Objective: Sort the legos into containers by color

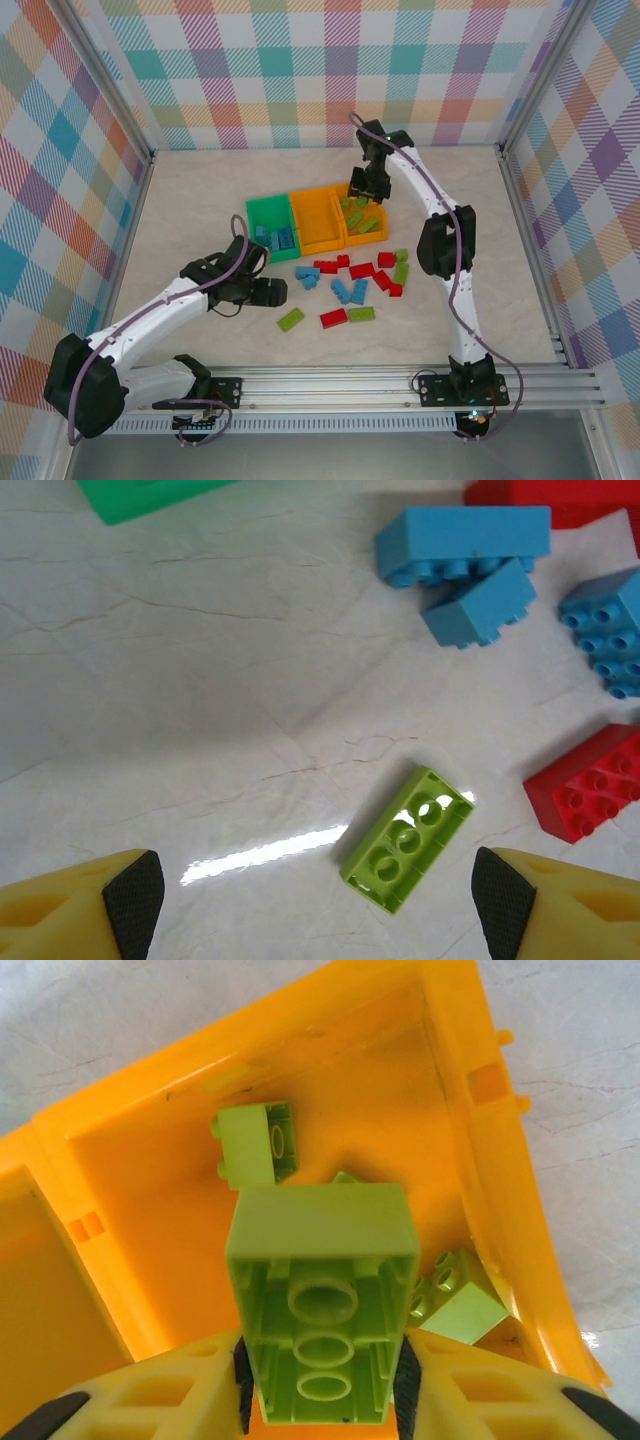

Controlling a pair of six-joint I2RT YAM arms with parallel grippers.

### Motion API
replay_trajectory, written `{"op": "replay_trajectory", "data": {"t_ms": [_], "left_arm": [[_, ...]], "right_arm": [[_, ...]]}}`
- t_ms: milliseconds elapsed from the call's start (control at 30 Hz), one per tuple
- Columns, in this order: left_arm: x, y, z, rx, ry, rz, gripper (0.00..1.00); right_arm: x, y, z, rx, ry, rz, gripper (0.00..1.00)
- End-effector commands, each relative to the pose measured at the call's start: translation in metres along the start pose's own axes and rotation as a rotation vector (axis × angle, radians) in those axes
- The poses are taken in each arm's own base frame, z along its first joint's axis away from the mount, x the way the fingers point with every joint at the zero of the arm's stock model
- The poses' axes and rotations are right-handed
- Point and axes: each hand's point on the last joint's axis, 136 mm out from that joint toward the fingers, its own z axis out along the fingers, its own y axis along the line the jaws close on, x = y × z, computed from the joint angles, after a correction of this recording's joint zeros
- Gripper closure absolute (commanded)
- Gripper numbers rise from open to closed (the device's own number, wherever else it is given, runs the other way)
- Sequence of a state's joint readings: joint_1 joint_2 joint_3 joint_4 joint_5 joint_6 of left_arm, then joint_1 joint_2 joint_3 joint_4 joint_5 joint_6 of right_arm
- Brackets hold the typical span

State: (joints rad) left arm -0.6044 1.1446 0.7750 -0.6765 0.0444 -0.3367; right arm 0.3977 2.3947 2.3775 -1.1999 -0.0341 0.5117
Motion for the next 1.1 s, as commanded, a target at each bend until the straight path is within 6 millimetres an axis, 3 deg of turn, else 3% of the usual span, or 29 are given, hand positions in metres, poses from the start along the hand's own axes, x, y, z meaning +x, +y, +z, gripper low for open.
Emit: {"op": "replay_trajectory", "data": {"t_ms": [0, 200, 333, 533, 833, 1067], "left_arm": [[0.010, -0.013, 0.006, 0.021, 0.045, 0.095, 0.18], [0.024, -0.024, 0.018, 0.036, 0.110, 0.225, 0.18], [0.035, -0.028, 0.029, 0.023, 0.167, 0.306, 0.19], [0.039, -0.035, 0.042, -0.008, 0.208, 0.381, 0.20], [0.048, -0.044, 0.057, -0.014, 0.273, 0.458, 0.21], [0.048, -0.040, 0.067, -0.062, 0.316, 0.465, 0.25]], "right_arm": [[0.010, 0.005, 0.001, -0.022, 0.050, -0.008, 0.51], [0.012, 0.005, -0.004, -0.022, 0.047, -0.016, 0.47], [0.011, 0.009, -0.021, -0.045, 0.009, -0.016, 0.43], [0.006, -0.014, -0.043, 0.008, -0.063, -0.014, 0.40], [0.010, -0.047, -0.044, 0.041, -0.057, 0.017, 0.39], [0.012, -0.053, -0.043, 0.045, -0.051, 0.024, 0.38]]}}
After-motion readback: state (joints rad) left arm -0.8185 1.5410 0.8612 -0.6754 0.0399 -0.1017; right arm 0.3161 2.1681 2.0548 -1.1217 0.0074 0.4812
